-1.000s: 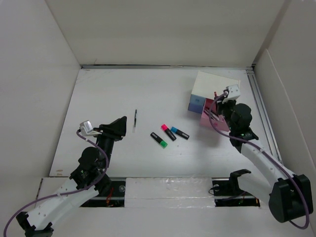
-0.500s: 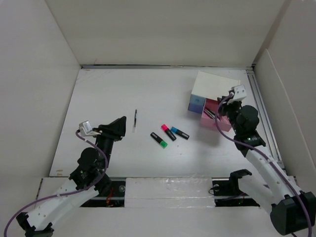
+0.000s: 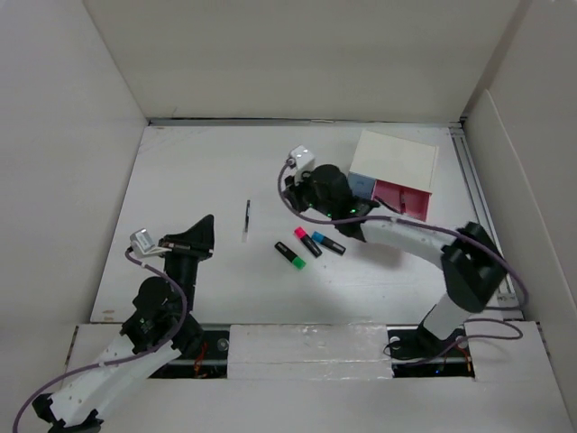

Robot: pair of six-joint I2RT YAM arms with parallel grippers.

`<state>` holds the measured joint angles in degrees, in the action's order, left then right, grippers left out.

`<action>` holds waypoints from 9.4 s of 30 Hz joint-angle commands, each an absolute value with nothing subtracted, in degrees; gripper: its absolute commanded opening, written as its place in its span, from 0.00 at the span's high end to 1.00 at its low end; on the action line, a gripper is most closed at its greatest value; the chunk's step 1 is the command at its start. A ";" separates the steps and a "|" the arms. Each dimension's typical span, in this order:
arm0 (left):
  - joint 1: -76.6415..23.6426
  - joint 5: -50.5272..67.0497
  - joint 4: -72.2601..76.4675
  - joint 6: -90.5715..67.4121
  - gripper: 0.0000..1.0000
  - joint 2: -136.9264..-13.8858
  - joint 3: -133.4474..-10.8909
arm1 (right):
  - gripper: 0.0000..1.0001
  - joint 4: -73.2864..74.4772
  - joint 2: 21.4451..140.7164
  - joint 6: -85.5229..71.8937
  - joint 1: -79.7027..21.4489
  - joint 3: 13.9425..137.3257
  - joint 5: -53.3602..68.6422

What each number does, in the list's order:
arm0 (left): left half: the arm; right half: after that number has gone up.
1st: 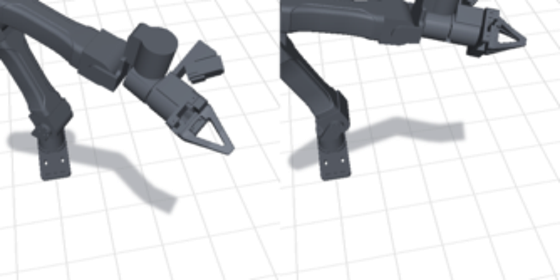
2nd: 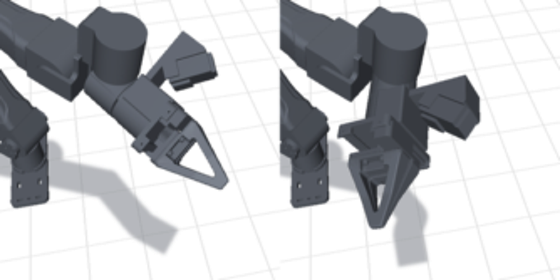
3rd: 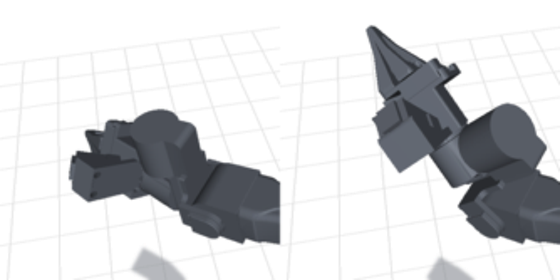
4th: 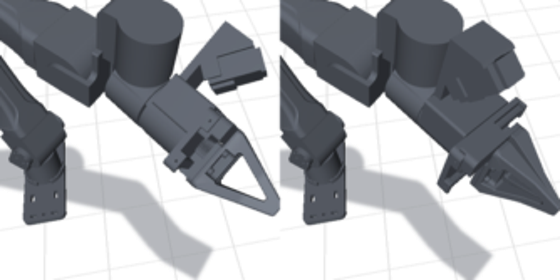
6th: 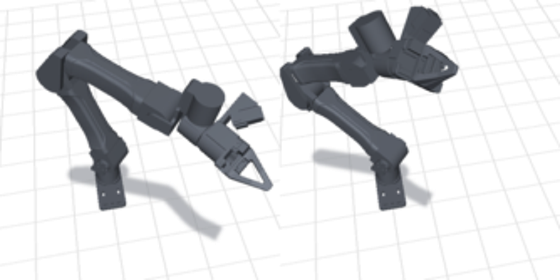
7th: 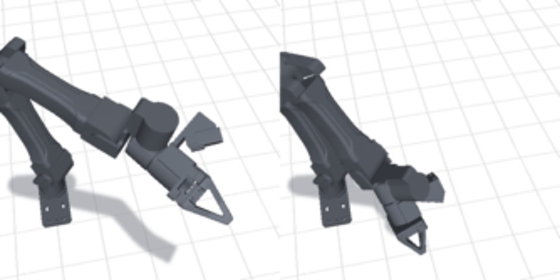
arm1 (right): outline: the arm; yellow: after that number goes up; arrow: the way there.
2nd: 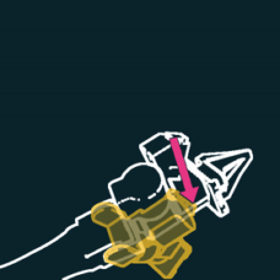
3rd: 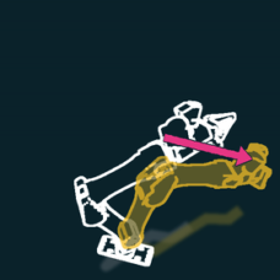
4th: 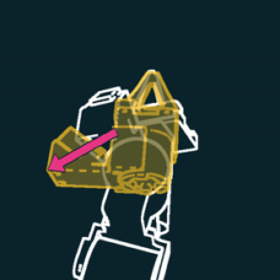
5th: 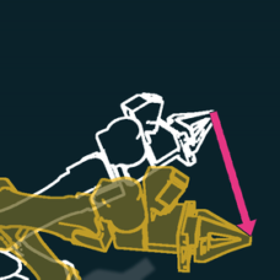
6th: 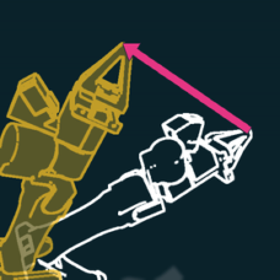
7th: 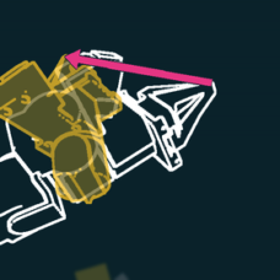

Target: Organize the desk

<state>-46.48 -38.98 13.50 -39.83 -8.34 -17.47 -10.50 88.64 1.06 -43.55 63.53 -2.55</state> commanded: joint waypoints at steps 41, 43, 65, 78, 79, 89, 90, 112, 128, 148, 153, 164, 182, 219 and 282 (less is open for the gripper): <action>-47.46 -47.20 10.90 -41.66 0.71 4.57 -15.29 | 0.99 1.07 123.95 -8.98 -54.93 85.97 -16.44; -47.46 -47.20 10.99 -41.66 0.71 4.39 -15.29 | 1.00 -5.15 121.48 -7.83 -53.88 82.80 -10.94; -47.46 -34.37 18.28 -35.86 0.60 -13.79 -18.54 | 0.97 5.70 55.48 -3.25 -23.22 50.37 -8.52; -47.46 -33.40 19.51 -35.68 0.59 -11.69 -17.40 | 0.97 5.46 55.72 -2.72 -17.31 42.19 -20.21; -47.46 -33.57 19.51 -35.68 0.59 -11.69 -17.32 | 0.97 5.19 55.98 -2.72 -17.31 41.75 -20.39; -47.46 -33.92 19.51 -35.68 0.59 -11.78 -17.31 | 0.91 -1.67 58.10 -2.02 -17.84 38.32 -20.66; -47.46 -34.01 19.34 -35.68 0.59 -11.78 -17.31 | 0.91 -1.23 57.75 -2.02 -17.84 38.15 -20.57; -47.46 -34.01 20.13 -35.33 0.61 -13.27 -17.31 | 1.00 16.59 47.03 -11.13 -30.75 43.16 -17.04; -47.46 -33.40 20.21 -35.25 0.61 -13.10 -17.31 | 0.59 24.70 43.43 -27.06 -34.72 36.74 -23.64; -47.46 -33.57 19.69 -35.33 0.61 -12.22 -17.31 | 0.57 18.03 53.34 -24.96 -31.82 38.58 -31.64; -47.46 -33.40 19.95 -35.42 0.61 -12.13 -17.14 | 0.64 15.39 53.44 -24.00 -29.54 37.53 -32.69; -47.46 -33.66 20.04 -35.33 0.61 -12.39 -17.14 | 0.77 7.92 52.82 -20.75 -27.07 36.56 -34.01; -47.46 -33.84 20.13 -35.24 0.61 -12.74 -17.23 | 0.79 -10.54 68.46 -16.09 -19.60 39.63 -30.94; -47.46 -34.10 21.53 -35.07 0.60 -15.47 -16.79 | 0.52 -21.08 88.50 -27.34 -17.23 41.13 -21.71; -47.46 -32.70 20.92 -34.98 0.60 -11.52 -16.44 | 0.56 -10.72 101.52 -33.22 -23.29 56.16 -42.10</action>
<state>-47.18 -33.41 18.74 -35.59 -12.36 -15.79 -11.05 101.93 -32.84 -22.37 54.83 -40.18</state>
